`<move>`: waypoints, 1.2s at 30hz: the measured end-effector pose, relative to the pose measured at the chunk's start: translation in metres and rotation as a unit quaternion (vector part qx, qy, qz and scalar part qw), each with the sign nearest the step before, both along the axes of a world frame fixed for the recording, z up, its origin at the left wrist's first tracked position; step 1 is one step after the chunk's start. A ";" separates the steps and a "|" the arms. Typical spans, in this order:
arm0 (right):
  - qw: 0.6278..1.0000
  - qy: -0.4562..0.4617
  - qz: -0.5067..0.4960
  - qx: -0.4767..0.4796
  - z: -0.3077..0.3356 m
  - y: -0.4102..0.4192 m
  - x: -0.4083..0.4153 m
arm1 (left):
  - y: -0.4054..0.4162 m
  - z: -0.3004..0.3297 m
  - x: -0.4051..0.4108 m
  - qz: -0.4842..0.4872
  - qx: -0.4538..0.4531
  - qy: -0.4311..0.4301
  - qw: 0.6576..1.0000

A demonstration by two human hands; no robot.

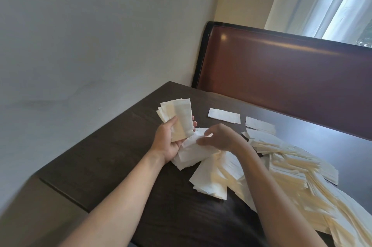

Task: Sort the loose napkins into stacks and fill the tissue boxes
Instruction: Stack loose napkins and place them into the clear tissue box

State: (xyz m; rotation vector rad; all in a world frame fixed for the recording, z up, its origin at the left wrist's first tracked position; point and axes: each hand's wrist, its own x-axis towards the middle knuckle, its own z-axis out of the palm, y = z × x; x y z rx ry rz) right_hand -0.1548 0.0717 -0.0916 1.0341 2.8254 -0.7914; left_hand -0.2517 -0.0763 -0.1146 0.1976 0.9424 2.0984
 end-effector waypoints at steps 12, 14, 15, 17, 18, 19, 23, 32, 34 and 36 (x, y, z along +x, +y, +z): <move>0.987 0.141 -0.063 -0.042 -0.017 -0.002 -0.002 | 0.001 -0.004 -0.004 -0.030 -0.002 -0.036 0.999; 0.975 0.190 -0.079 -0.083 -0.016 0.000 -0.001 | 0.001 -0.005 -0.005 -0.036 -0.004 -0.031 0.999; 0.968 0.216 -0.089 -0.094 -0.014 0.001 0.000 | 0.001 -0.004 -0.005 -0.038 -0.008 -0.026 0.999; 0.953 0.262 -0.115 -0.098 -0.008 0.001 0.001 | 0.001 -0.004 -0.005 -0.039 -0.008 -0.028 0.999; 0.946 0.281 -0.127 -0.098 -0.004 0.001 0.001 | 0.002 -0.005 -0.005 -0.040 -0.002 -0.036 0.999; 0.940 0.297 -0.133 -0.100 0.001 -0.001 0.003 | 0.001 -0.005 -0.005 -0.040 0.000 -0.042 0.998; 0.938 0.315 -0.141 -0.041 0.020 -0.004 0.007 | 0.000 -0.004 -0.005 -0.042 -0.014 -0.040 0.998; 0.811 0.494 0.030 -0.311 0.073 -0.024 0.027 | -0.003 -0.001 -0.002 -0.033 0.012 -0.003 0.999; 0.801 0.494 0.042 -0.335 0.073 -0.029 0.025 | -0.003 0.002 0.001 -0.074 0.017 0.013 0.997; 0.855 0.460 0.031 -0.235 0.064 -0.030 0.017 | -0.004 0.003 0.006 -0.119 0.034 0.015 0.992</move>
